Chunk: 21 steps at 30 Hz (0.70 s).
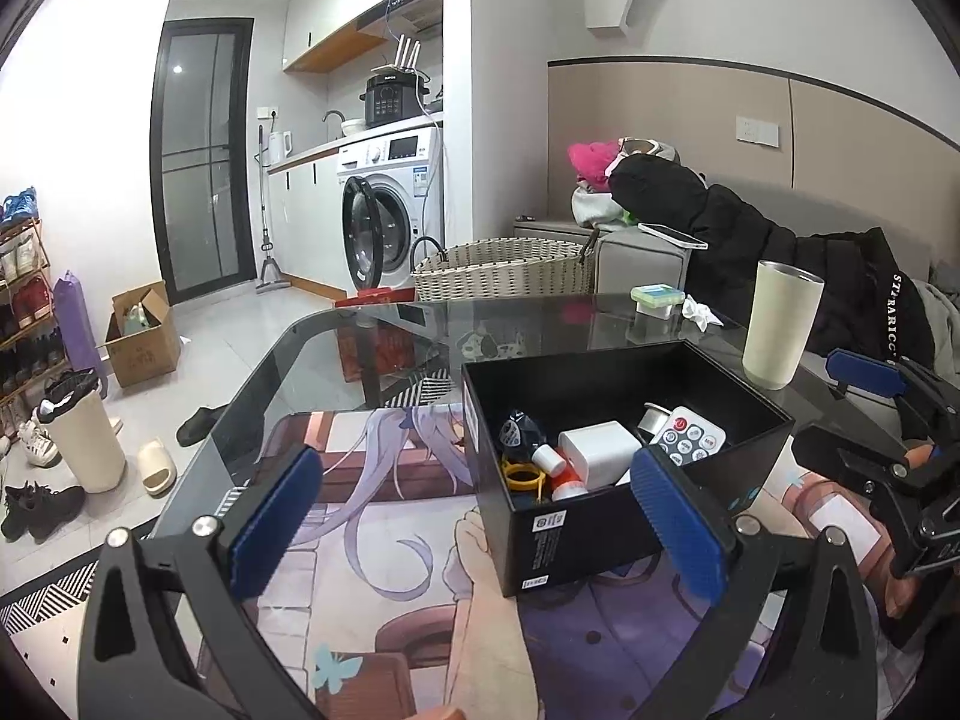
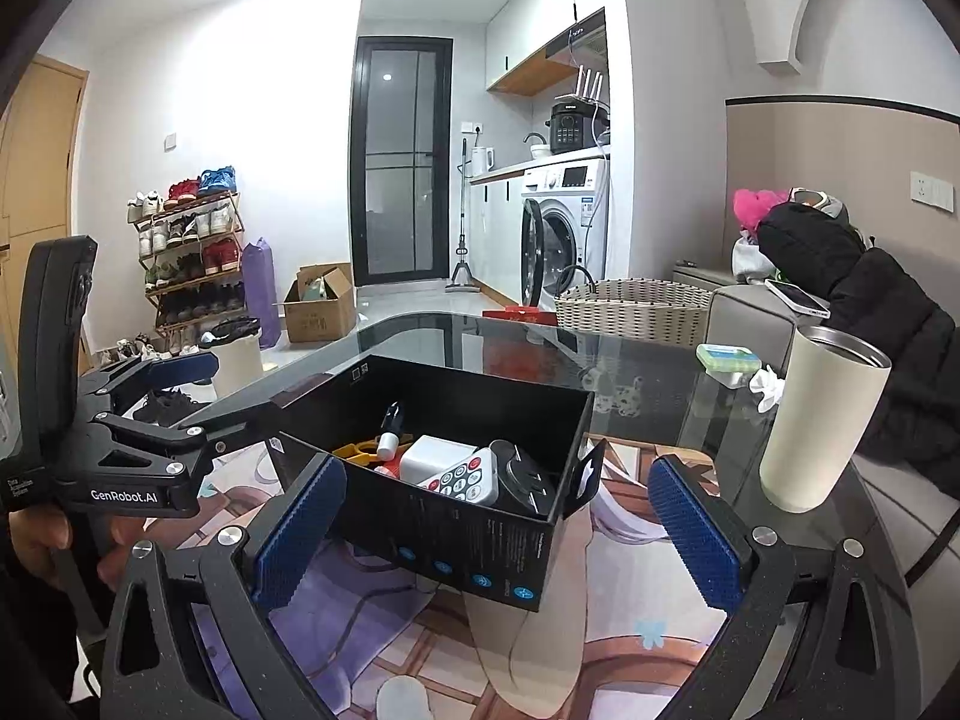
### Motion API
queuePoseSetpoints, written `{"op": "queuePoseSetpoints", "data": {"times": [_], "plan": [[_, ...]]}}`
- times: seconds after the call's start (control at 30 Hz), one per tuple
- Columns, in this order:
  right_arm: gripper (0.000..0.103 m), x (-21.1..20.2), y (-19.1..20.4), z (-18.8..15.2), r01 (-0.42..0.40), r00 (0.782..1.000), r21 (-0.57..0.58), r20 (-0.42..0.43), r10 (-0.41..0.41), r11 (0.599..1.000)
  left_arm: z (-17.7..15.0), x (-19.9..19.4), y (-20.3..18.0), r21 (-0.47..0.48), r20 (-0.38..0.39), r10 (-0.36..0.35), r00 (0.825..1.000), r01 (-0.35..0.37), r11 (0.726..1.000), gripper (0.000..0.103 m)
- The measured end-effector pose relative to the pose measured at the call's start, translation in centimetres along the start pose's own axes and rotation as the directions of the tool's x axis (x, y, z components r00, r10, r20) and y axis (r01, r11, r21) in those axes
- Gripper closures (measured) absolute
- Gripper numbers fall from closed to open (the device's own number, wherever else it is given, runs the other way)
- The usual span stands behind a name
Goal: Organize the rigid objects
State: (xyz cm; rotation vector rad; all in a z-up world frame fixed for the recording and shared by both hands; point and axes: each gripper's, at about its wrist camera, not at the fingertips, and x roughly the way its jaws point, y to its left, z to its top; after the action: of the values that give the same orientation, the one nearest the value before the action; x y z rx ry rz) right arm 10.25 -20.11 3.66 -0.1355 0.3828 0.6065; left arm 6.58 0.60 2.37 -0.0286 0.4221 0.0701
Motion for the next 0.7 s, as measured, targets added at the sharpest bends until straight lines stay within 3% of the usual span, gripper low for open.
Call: {"op": "queuePoseSetpoints", "data": {"times": [0.7], "plan": [[0.001,-0.2,-0.06,0.15,-0.003,1.0,-0.001,0.007,0.003,1.0,-0.04,-0.26,-0.18,0.015,0.007,0.002,1.0,-0.002,1.0,0.0]]}}
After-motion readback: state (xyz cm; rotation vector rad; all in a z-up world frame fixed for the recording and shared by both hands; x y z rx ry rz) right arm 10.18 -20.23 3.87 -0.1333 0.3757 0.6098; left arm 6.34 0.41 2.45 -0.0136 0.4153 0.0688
